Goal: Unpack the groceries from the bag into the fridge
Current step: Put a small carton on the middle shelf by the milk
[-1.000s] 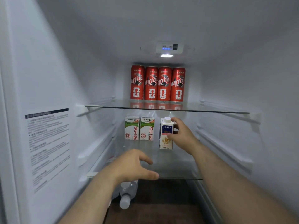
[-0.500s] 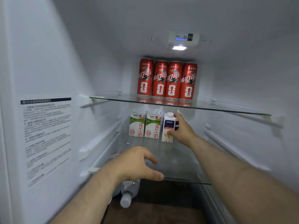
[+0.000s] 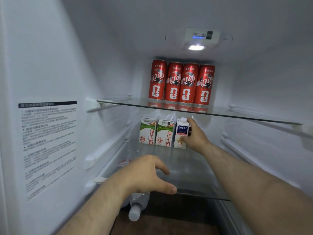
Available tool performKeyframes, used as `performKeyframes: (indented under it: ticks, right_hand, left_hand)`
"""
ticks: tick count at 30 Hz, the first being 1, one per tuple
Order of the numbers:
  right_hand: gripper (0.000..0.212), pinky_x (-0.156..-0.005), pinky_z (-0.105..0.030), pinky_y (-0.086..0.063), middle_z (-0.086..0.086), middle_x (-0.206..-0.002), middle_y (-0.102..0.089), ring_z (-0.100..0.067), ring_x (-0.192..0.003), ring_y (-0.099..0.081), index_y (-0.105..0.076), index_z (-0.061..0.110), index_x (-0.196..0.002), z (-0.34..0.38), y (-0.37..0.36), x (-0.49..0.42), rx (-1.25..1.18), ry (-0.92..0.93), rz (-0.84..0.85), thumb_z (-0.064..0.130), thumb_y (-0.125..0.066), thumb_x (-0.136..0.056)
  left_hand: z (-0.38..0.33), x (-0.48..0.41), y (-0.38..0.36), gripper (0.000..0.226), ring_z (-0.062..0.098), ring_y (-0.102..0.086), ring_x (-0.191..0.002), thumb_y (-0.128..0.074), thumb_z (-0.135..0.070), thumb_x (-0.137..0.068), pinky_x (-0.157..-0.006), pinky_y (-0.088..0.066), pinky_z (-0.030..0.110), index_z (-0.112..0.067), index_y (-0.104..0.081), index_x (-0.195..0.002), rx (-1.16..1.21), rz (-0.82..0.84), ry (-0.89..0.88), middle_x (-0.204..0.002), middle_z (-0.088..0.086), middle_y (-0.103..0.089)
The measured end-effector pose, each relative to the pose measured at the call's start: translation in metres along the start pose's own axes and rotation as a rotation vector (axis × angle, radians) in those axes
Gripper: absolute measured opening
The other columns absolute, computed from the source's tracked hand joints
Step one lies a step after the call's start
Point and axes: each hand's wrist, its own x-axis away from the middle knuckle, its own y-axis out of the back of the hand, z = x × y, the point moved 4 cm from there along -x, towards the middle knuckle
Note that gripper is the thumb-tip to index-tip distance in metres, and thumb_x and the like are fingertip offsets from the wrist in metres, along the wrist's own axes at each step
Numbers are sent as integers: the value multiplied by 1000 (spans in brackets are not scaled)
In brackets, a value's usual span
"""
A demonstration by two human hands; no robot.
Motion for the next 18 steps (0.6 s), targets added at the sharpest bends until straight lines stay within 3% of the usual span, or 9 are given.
performKeyframes:
  ticks: [12,18]
  right_hand:
    - [77,-98,-51,-50,-2,-140,-54,-25,-126,-56,-27,29,-147,1,2,7,14,-12,17,4,-69,-88]
    - [80,-107,-46,-42,-7,-156,-36,-28,-140,-39,-16,25,-155,-1,14,18,112,-125,-43,21,-66,-93]
  left_hand:
    - [-5,4,2,49,7,-47,-121,-79,-58,-68,-103,-44,37,-40,-65,-112,22,7,9,-128,-21,-52]
    - [-3,1,2,49,6,-48,-118,-80,-55,-68,-99,-44,34,-39,-65,-111,50,10,12,-128,-20,-53]
